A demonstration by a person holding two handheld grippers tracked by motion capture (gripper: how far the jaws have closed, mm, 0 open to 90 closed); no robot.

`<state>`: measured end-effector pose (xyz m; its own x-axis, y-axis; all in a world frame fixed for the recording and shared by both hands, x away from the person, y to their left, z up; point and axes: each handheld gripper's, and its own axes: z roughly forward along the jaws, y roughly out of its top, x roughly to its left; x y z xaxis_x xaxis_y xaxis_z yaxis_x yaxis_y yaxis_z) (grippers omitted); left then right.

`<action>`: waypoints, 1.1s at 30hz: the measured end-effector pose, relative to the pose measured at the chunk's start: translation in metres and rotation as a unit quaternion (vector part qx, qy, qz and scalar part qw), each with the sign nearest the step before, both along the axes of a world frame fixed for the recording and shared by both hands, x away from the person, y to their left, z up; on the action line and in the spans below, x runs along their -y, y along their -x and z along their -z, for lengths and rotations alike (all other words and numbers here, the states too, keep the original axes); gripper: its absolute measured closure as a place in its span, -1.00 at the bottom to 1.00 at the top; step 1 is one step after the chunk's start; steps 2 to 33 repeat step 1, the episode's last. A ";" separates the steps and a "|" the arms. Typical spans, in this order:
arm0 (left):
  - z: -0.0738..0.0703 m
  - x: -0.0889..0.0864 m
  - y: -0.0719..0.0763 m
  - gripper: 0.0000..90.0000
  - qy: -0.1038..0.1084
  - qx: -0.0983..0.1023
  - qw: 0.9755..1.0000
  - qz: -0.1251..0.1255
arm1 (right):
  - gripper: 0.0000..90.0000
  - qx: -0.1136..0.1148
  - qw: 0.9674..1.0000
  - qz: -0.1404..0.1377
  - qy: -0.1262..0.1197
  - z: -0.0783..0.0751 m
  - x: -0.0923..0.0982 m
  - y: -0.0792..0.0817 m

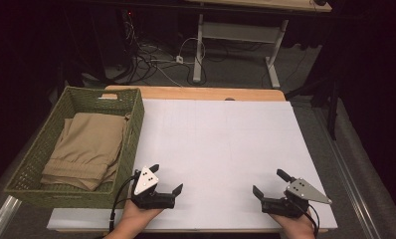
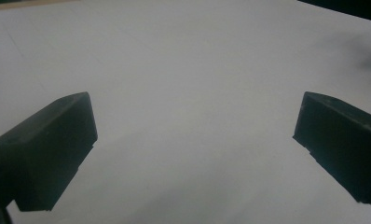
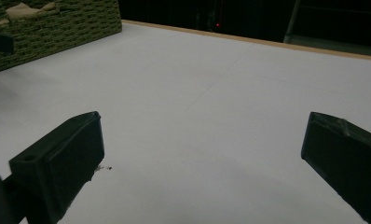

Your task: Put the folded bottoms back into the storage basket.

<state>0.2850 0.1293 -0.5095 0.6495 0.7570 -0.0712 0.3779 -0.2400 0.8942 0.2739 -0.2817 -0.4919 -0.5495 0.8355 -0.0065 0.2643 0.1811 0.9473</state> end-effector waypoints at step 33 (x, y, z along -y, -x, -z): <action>0.000 0.000 0.000 -1.00 -0.002 0.001 1.000 0.000 | -0.99 0.001 1.000 0.000 -0.001 -0.002 0.001 0.001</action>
